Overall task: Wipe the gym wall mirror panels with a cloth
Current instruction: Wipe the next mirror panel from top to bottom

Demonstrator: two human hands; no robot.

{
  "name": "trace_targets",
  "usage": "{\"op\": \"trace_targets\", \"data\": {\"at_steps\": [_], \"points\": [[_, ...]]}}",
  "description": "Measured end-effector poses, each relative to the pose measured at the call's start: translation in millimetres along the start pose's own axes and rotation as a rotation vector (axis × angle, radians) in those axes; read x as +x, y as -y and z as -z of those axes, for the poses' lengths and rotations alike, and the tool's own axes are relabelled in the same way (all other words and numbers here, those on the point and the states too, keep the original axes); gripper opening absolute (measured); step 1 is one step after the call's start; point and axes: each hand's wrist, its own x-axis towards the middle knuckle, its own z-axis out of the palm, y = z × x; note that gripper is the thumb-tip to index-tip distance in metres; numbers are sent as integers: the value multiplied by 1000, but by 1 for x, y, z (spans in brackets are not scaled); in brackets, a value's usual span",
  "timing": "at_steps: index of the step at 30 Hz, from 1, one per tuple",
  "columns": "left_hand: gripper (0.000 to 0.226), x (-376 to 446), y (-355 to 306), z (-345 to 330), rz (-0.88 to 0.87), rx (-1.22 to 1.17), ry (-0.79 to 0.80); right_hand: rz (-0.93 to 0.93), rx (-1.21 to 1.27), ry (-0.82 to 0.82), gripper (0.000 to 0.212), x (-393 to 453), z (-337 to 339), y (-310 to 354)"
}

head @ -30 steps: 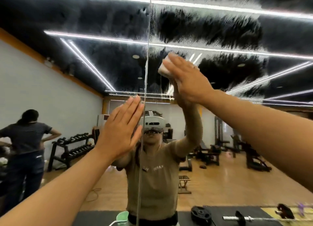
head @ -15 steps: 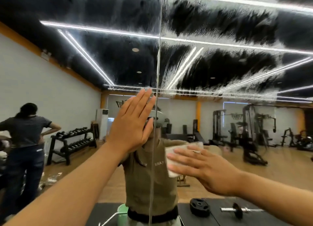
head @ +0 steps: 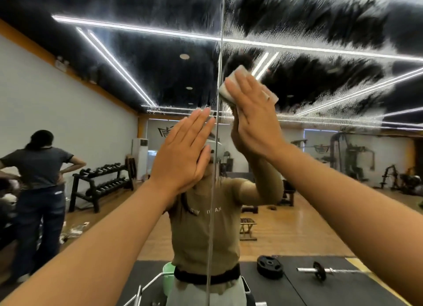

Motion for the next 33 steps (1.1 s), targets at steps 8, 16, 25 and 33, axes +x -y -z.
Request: {"op": "trace_targets", "data": {"at_steps": [8, 16, 25, 33], "points": [[55, 1, 0, 3, -13, -31, 2, 284, -67, 289, 72, -194, -24, 28], [57, 0, -2, 5, 0, -26, 32, 794, -164, 616, 70, -233, -6, -3], [59, 0, -2, 4, -8, 0, 28, 148, -141, 145, 54, -58, 31, -35], [59, 0, -3, 6, 6, -6, 43, -53, -68, -27, 67, -141, -12, 0]]}}
